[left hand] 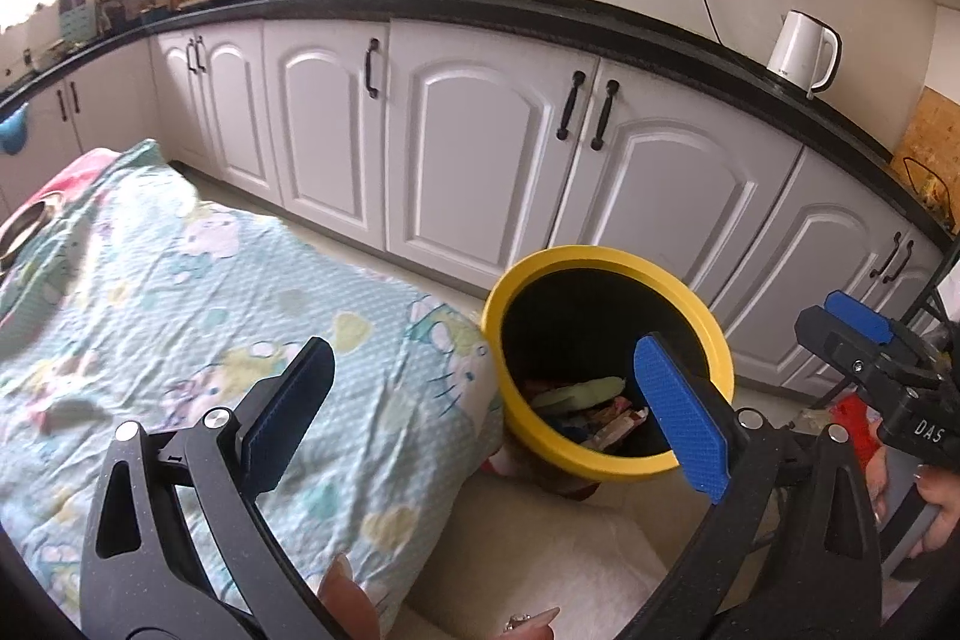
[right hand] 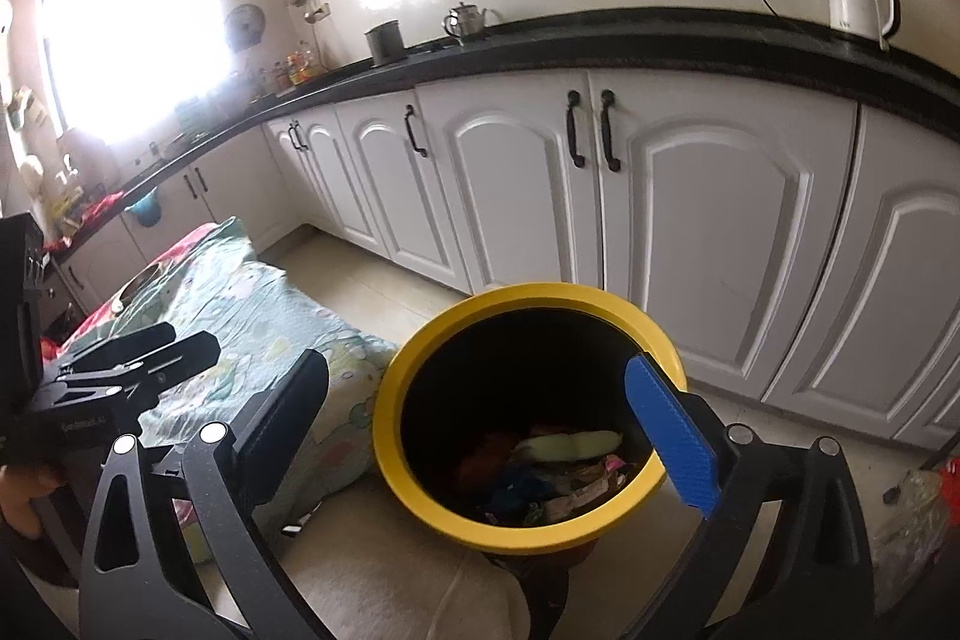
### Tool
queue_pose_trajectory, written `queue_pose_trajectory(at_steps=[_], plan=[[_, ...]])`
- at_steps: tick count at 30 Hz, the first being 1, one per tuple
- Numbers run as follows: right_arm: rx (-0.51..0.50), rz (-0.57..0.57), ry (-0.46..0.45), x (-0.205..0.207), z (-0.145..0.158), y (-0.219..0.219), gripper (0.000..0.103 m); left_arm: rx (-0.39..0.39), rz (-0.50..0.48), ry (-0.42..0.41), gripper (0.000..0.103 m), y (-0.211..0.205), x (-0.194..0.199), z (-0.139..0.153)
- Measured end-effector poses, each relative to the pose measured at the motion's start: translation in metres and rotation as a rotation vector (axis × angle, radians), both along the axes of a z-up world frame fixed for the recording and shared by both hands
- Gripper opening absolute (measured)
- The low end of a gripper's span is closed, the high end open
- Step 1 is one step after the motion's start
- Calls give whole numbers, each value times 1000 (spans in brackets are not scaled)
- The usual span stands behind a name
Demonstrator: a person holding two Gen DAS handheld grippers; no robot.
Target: Collect trash
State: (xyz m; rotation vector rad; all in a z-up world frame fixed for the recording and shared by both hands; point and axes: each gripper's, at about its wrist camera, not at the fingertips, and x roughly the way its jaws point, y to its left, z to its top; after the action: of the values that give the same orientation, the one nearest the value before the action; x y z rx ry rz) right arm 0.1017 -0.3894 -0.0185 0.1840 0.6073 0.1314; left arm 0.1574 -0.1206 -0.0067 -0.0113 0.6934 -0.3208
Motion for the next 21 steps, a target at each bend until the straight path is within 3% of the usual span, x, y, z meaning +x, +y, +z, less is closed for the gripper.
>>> queue_pose_trajectory(at_steps=[10,21], plan=[[-55,2,-73,-32,1,20,97,9,50,-63,92,22,-41,0],[-103,-33,-237,-72,5,47,97,-5,120,-177,92,38,-85,5]])
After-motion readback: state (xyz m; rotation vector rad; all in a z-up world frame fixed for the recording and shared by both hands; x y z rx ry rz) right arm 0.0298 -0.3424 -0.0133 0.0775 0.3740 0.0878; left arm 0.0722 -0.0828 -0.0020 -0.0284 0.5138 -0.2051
